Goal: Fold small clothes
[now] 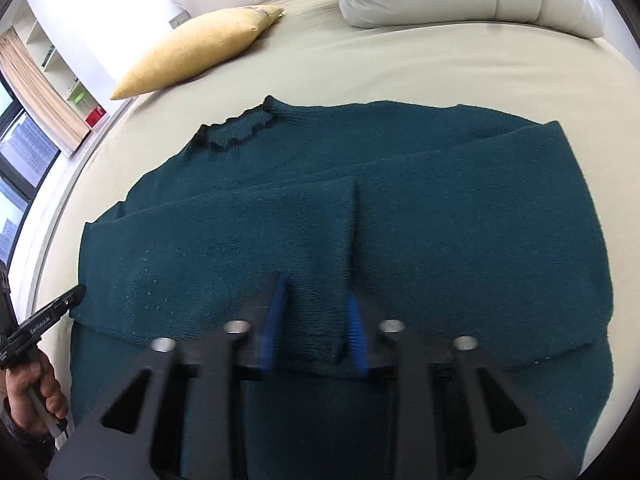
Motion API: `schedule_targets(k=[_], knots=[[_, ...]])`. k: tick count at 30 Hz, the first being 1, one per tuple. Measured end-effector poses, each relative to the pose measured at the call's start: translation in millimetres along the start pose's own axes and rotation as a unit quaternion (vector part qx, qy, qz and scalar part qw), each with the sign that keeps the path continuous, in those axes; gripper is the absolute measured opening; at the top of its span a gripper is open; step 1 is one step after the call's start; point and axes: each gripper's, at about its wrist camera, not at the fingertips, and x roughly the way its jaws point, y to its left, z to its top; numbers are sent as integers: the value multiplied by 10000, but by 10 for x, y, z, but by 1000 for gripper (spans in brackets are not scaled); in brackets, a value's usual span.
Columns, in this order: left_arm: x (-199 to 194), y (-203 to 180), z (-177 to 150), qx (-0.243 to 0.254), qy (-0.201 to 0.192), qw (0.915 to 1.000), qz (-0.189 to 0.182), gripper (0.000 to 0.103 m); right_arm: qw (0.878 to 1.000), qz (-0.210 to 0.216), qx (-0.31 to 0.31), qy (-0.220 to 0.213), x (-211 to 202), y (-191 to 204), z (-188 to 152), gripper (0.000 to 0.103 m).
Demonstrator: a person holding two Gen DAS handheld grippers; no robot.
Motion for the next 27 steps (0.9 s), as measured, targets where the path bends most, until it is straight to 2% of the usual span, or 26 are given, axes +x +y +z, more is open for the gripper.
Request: schedule_targets(k=[1, 3, 8, 10, 11, 14, 16, 17, 19, 21, 24, 27], knots=[[-4, -17, -3, 74, -11, 10000, 33, 8, 10000, -22, 12, 5, -3, -12, 7, 9], [-24, -1, 0, 124, -32, 9999, 26, 8, 10000, -40, 39, -13, -62, -29, 10, 7], [-20, -31, -34, 267, -74, 9995, 152, 7, 9996, 106, 69, -239, -307, -23, 5, 6], [65, -33, -62, 269, -66, 9994, 210, 8, 9999, 48, 160, -29, -160, -95, -15, 7], [84, -41, -71, 303, -96, 9992, 243, 8, 9995, 111, 242, 142, -29, -156, -39, 7], [68, -43, -85, 344, -131, 9990, 257, 8, 9970, 577, 511, -106, -42, -352, -104, 6], [61, -8, -88, 293, -137, 9993, 179, 12, 9960, 653, 599, -85, -114, -393, -132, 8], [57, 12, -86, 270, -133, 9994, 159, 12, 9959, 623, 646, -62, -143, -406, -136, 10], [53, 19, -85, 269, -134, 9994, 154, 12, 9965, 271, 780, -147, -307, -393, -117, 16], [54, 0, -91, 322, -159, 9992, 201, 12, 9966, -7, 667, -484, -515, -274, -58, 15], [62, -17, -97, 362, -208, 9989, 223, 12, 9955, 395, 333, -793, -698, -1, 91, 15], [66, 9, -99, 339, -245, 9990, 171, 12, 9948, 772, 151, -640, -517, 174, 157, 15]])
